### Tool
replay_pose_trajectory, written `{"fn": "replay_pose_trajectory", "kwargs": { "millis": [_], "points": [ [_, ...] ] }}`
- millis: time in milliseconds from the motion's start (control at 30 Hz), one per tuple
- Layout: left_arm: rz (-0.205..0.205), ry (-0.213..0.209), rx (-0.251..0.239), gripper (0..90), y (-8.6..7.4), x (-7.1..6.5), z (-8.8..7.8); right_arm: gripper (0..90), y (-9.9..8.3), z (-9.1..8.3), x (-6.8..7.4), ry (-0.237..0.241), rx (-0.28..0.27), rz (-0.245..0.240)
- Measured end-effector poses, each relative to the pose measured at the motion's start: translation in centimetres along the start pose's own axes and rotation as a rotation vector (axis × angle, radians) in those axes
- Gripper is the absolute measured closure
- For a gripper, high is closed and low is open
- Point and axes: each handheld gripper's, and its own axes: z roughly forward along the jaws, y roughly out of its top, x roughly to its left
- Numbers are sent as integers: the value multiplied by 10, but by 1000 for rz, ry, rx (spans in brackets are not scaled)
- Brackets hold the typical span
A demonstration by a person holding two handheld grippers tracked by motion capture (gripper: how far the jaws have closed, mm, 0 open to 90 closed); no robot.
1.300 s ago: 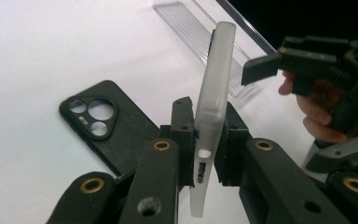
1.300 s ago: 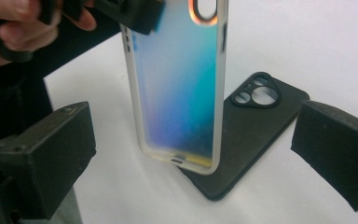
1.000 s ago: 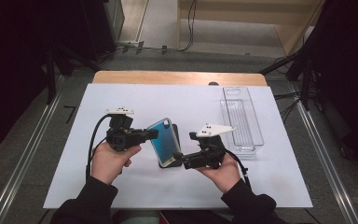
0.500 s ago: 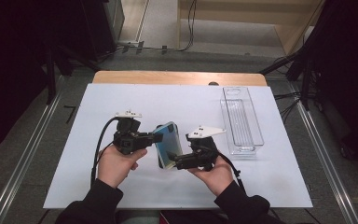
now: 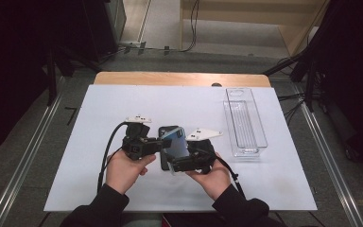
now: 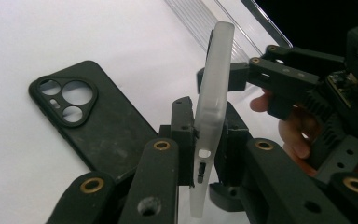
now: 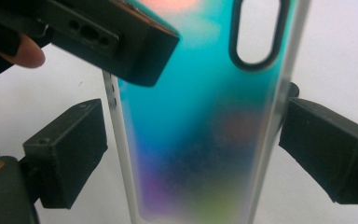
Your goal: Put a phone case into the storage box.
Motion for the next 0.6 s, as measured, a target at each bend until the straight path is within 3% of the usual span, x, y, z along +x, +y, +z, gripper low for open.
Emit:
{"fn": "replay_pose_trajectory", "kwargs": {
  "millis": [167, 200, 467, 600],
  "points": [
    [11, -3, 4, 808, -2, -4, 4, 59, 1, 4, 2, -29, 6, -11],
    [11, -1, 7, 807, -2, -4, 5, 119, 1, 4, 1, -32, 11, -16],
    [15, -12, -4, 802, -2, -5, 3, 159, 2, 1, 0, -11, 11, -31],
    [21, -25, -27, 679, 0, -4, -2, 160, 3, 0, -1, -11, 14, -36]
  ]
}}
